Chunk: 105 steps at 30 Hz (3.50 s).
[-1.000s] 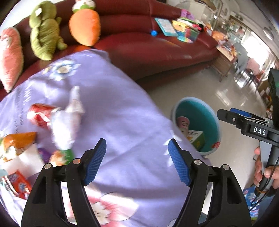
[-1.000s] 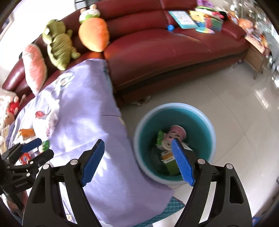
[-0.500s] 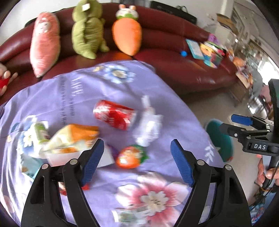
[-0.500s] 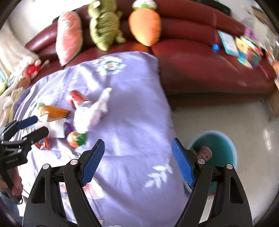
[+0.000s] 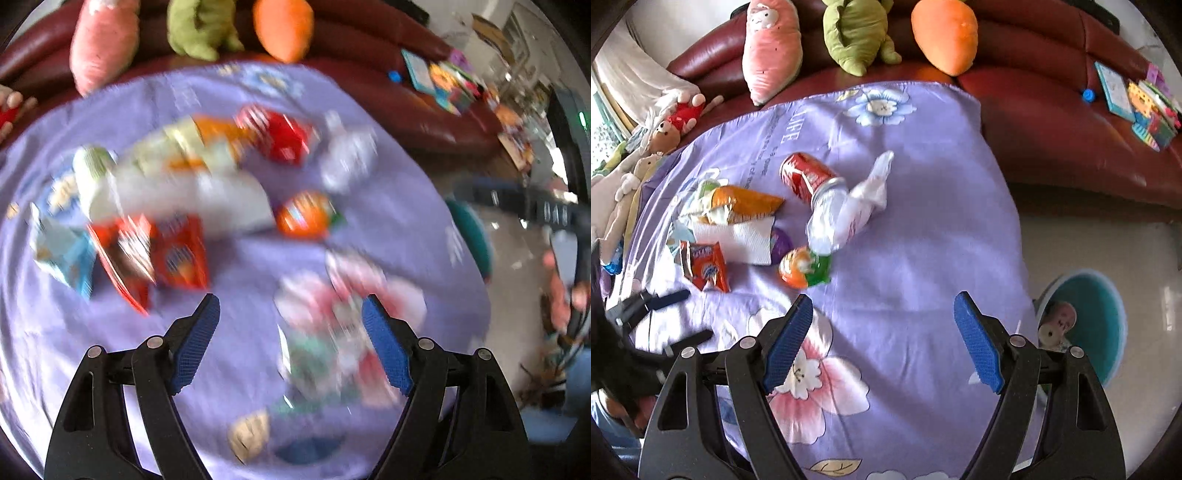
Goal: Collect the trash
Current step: 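Grasp the clear snack packet with the left tool while the right tool grasps the plastic bag, then carry the packet and bag over the teal bin and open both tools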
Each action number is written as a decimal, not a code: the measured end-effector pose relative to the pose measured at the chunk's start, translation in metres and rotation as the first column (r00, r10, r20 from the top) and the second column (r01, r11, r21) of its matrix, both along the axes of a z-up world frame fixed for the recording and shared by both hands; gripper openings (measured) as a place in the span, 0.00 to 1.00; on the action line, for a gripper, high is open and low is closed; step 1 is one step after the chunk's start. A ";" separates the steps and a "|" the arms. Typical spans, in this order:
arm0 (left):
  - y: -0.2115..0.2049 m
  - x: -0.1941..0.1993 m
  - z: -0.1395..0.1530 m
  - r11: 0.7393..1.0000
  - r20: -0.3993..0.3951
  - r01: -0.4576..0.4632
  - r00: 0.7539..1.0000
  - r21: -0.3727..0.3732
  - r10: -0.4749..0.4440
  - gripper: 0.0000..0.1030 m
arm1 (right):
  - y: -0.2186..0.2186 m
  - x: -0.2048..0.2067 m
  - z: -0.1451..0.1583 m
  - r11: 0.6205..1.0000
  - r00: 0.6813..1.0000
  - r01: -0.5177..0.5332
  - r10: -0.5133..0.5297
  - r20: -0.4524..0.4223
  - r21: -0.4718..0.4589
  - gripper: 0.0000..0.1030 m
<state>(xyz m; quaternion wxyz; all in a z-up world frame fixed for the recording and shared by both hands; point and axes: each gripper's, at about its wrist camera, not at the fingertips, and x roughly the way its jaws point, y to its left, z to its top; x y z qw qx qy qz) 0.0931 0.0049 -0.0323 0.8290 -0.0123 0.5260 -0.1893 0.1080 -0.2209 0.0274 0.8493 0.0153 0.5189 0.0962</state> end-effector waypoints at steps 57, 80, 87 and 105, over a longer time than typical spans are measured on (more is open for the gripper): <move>-0.082 0.069 0.058 0.996 0.140 0.012 0.990 -0.084 0.000 0.50 | -0.066 0.044 -0.018 0.962 0.990 0.119 -0.134 0.045 0.245 0.09; -0.305 0.040 0.030 0.939 0.084 0.342 0.936 0.024 -0.343 0.50 | -0.282 -0.080 -0.026 0.856 0.887 0.435 -0.461 0.031 0.280 0.09; -0.353 0.048 0.005 0.921 0.031 0.388 0.921 0.036 -0.389 0.50 | -0.309 -0.086 -0.052 0.826 0.868 0.485 -0.494 -0.044 0.287 0.09; -0.417 0.063 -0.053 0.896 -0.057 0.437 0.899 0.072 -0.434 0.71 | -0.341 -0.084 -0.078 0.791 0.832 0.551 -0.544 -0.104 0.265 0.09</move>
